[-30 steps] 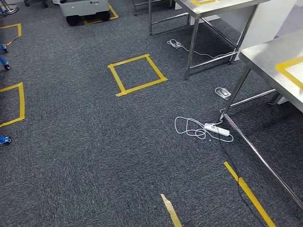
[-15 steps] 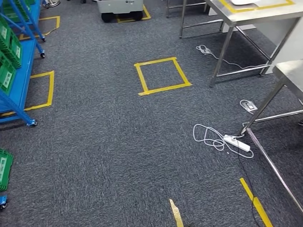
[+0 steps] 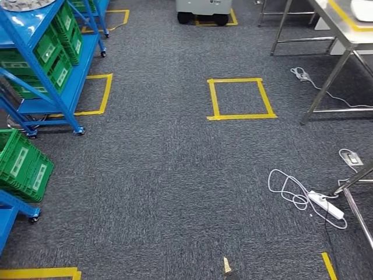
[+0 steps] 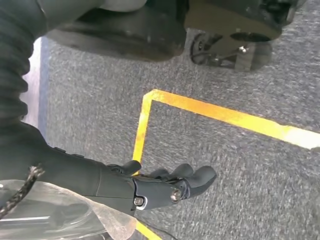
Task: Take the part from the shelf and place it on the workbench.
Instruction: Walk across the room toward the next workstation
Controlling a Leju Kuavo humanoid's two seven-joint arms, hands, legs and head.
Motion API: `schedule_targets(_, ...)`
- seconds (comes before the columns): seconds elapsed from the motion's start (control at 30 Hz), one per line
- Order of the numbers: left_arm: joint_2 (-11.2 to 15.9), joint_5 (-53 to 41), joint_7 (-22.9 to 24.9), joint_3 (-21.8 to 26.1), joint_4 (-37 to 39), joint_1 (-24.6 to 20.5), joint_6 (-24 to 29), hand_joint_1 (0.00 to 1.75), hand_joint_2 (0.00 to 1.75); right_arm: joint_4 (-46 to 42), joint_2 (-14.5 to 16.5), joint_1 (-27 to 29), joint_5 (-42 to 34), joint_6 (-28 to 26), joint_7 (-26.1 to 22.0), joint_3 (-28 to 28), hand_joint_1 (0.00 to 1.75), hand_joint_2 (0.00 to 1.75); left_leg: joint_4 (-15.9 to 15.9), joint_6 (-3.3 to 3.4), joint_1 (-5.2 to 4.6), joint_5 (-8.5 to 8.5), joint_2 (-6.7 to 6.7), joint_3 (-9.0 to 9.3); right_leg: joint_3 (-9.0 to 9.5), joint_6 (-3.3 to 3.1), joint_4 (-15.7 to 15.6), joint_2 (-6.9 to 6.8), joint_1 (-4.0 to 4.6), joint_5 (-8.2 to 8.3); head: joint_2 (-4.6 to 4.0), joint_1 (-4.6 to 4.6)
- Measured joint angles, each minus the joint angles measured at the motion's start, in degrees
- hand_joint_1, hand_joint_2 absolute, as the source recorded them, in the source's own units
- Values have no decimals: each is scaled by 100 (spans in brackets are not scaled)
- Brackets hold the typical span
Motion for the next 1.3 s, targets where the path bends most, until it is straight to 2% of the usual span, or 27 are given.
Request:
schedule_targets(0.1,6,4,0,0,0,32,0,0,0,0,12,-6,8,-1,1,1,0,175,-13,-102,24,43,-145,-56,66,-68,-87,-151,1,11,0,-4)
schedule_targets(0.17,14,6,0,0,0,38,0,0,0,1,32,3,14,1,8,1,0,175,194,-147,7,-94,58,-139,118,-124,-146,-317,-10,37,0,-26)
schedule_targets(0.23,16,7,0,0,0,31,-1,0,0,1,40,33,16,2,15,-1,0,175,807,-185,1,-411,406,-414,149,-156,-164,-501,8,26,0,-47)
schedule_targets(0.27,16,7,0,0,0,28,-1,0,0,2,39,46,16,4,15,-1,0,175,1128,-199,8,-531,509,-565,152,-170,-163,-597,19,13,0,-48)
schedule_targets(0.3,16,6,0,0,0,27,-2,0,0,2,38,55,16,7,15,-2,0,175,1297,-204,13,-549,570,-640,155,-178,-162,-687,29,-1,0,-49)
schedule_targets(0.33,16,5,0,0,0,29,-2,0,0,1,38,59,16,10,15,-2,0,175,1267,-201,14,-465,615,-616,159,-181,-162,-772,36,-17,0,-48)
schedule_targets(0.37,17,4,0,0,0,31,-2,0,0,1,37,61,16,11,15,-2,0,175,1043,-189,13,-307,668,-494,169,-181,-162,-851,42,-34,0,-49)
schedule_targets(0.43,19,-2,-2,0,0,21,-1,0,0,-1,37,66,16,14,15,-2,0,175,392,-143,-27,-50,945,-152,206,-150,-156,-984,68,-84,0,-51)
schedule_targets(0.5,20,-13,-7,0,0,-8,1,0,0,-1,36,75,16,19,16,-2,0,175,49,-75,-79,-25,1155,18,233,-92,-154,-1113,103,-138,0,-51)
schedule_targets(0.57,20,-18,-11,0,0,-12,1,0,0,-1,35,69,19,22,22,-2,0,175,4,-10,-94,-46,1067,24,283,-41,-165,-1253,116,-176,0,-53)
schedule_targets(0.6,22,-18,-12,0,0,-1,1,0,0,-2,34,60,21,22,26,-2,0,175,-19,16,-87,-35,994,30,302,-12,-146,-1214,110,-214,0,-49)
schedule_targets(0.67,27,-16,-8,0,0,4,-3,0,0,-4,33,53,21,23,25,-2,0,175,-57,80,-59,-6,854,43,191,43,156,-903,85,-418,0,-17)
schedule_targets(0.7,25,-14,-6,0,0,-2,-8,0,0,-5,33,44,20,27,20,-2,0,175,-62,101,-51,0,787,38,19,61,486,-696,70,-585,0,1)
schedule_targets(0.73,21,-14,-4,0,0,-8,-15,0,0,-5,33,26,18,31,14,-2,0,175,-61,118,-48,1,716,31,-191,70,891,-575,61,-754,0,15)
schedule_targets(0.77,16,-13,-4,0,0,-14,-22,0,0,-5,33,3,16,33,8,-2,0,175,-59,127,-48,-1,640,28,-393,76,1261,-525,59,-871,0,16)
schedule_targets(0.8,13,-12,-4,0,0,-14,-27,0,0,-5,33,-21,16,35,8,-2,0,175,-57,129,-48,-3,561,32,-525,77,1474,-508,58,-884,0,17)
schedule_targets(0.83,12,-13,-4,0,0,-14,-29,0,0,-6,33,-36,16,36,10,-2,0,175,-54,128,-48,-5,474,40,-559,73,1468,-495,56,-774,0,18)
schedule_targets(0.87,11,-13,-4,0,0,-15,-30,0,0,-7,32,-39,16,38,14,-2,0,175,-52,122,-46,-8,384,52,-491,65,1242,-467,52,-561,0,18)
schedule_targets(0.93,7,-14,-4,0,0,-16,-28,0,0,-6,31,-22,17,43,24,-1,0,175,-37,95,-48,-18,213,58,-227,41,509,-245,30,-108,0,20)
schedule_targets(1.0,3,-19,-4,0,0,-18,-23,0,0,-3,31,-6,18,44,32,0,0,175,-10,42,-48,-9,79,10,-38,12,39,-36,9,13,0,17)
schedule_targets(1.03,3,-24,-4,0,0,-13,-17,0,0,-3,31,-7,18,44,34,0,0,175,-4,7,-42,7,21,-21,-2,-5,-15,-20,10,-21,0,16)
schedule_targets(1.07,4,-28,-4,0,0,-5,-11,0,0,-3,31,-9,17,42,37,0,0,175,-8,-29,-34,25,-39,-45,30,-32,-58,-69,11,-30,0,14)
schedule_targets(1.1,8,-31,-4,0,0,5,-5,0,0,-3,35,-10,17,43,37,-1,0,175,0,-62,-32,18,-20,-59,53,-67,-70,-134,9,-14,0,12)
schedule_targets(1.17,12,-33,-4,0,0,4,-1,0,0,-3,43,2,17,37,37,-1,0,175,224,-126,-45,-135,225,-159,97,-144,-119,-293,-1,8,0,-17)
schedule_targets(1.23,12,-34,-5,0,0,-12,-4,0,0,-3,45,27,18,31,42,-2,0,175,881,-184,-31,-470,524,-463,127,-198,-135,-477,9,-8,0,-45)
schedule_targets(1.27,12,-35,-7,0,0,-14,-6,0,0,-3,43,36,18,30,44,-2,0,175,1250,-208,-14,-611,579,-639,134,-212,-134,-567,16,-21,0,-46)
schedule_targets(1.3,12,-36,-8,0,0,-10,-8,0,0,-3,41,41,18,28,48,-2,0,175,1507,-227,3,-670,604,-759,144,-218,-133,-654,21,-35,0,-45)
